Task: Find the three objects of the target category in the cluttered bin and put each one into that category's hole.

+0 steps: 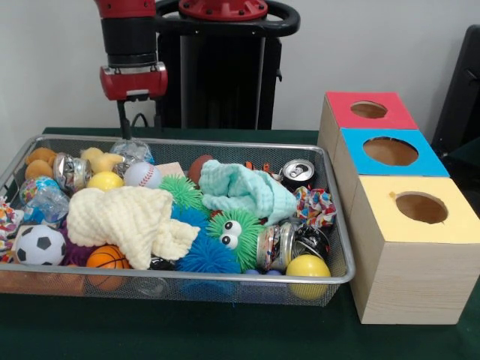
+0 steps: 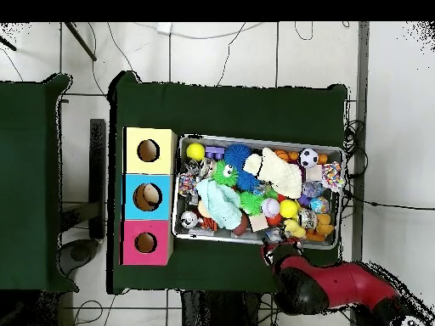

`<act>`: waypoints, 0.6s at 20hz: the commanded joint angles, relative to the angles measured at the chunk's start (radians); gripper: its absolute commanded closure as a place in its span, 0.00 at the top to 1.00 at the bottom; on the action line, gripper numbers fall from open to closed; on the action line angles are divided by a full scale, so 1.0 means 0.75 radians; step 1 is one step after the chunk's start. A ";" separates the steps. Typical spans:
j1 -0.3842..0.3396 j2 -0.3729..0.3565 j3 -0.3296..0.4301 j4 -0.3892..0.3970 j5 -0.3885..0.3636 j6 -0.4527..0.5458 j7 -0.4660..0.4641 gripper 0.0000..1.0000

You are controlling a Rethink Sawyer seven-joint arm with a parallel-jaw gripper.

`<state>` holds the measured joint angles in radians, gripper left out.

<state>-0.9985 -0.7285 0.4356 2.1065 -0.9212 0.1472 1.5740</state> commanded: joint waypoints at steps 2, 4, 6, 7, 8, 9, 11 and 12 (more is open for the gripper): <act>0.038 0.215 -0.063 -0.212 -0.144 -0.070 0.058 1.00; 0.041 0.253 -0.077 -0.241 -0.166 -0.090 0.063 1.00; 0.042 0.271 -0.081 -0.256 -0.176 -0.099 0.065 1.00; 0.040 0.275 -0.080 -0.260 -0.177 -0.099 0.064 1.00; 0.028 0.277 -0.068 -0.260 -0.171 -0.088 0.051 1.00; 0.015 0.279 -0.055 -0.261 -0.165 -0.077 0.038 1.00; -0.011 0.279 -0.028 -0.261 -0.154 -0.051 0.011 1.00; -0.028 0.275 -0.018 -0.254 -0.155 -0.044 -0.001 1.00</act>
<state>-0.9815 -0.5875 0.4102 2.0375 -0.9707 0.0987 1.5740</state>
